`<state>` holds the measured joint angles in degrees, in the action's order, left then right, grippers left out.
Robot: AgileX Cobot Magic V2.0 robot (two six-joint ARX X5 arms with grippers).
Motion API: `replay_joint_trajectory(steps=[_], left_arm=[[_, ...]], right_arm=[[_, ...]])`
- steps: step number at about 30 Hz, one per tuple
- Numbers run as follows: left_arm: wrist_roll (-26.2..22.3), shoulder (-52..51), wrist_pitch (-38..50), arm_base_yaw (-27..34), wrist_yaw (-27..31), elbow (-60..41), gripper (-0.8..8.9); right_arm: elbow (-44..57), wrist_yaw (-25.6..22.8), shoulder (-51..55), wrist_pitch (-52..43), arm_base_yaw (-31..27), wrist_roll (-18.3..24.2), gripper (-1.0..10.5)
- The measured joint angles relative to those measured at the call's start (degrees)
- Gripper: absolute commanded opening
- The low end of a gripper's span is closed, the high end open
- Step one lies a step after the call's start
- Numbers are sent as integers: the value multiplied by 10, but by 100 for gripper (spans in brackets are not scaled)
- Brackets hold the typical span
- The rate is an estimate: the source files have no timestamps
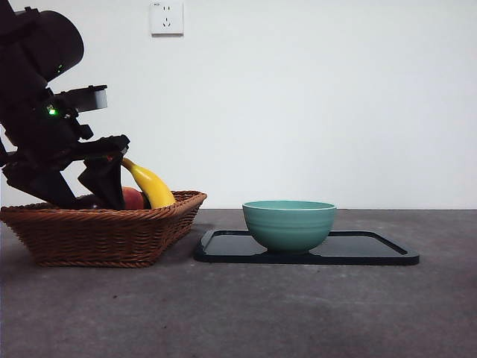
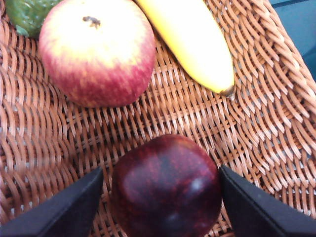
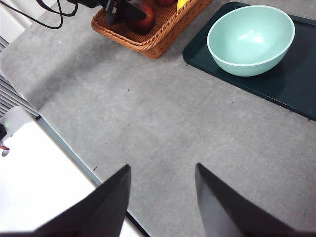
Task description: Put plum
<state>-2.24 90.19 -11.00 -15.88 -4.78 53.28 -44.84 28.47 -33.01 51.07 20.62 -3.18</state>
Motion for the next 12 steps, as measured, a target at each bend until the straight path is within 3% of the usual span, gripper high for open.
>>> replay_joint_trajectory(steps=[12], left_arm=[[2,-85,-7,0,0,0,378]], right_arm=[[0,0,0,0,0,0,208]])
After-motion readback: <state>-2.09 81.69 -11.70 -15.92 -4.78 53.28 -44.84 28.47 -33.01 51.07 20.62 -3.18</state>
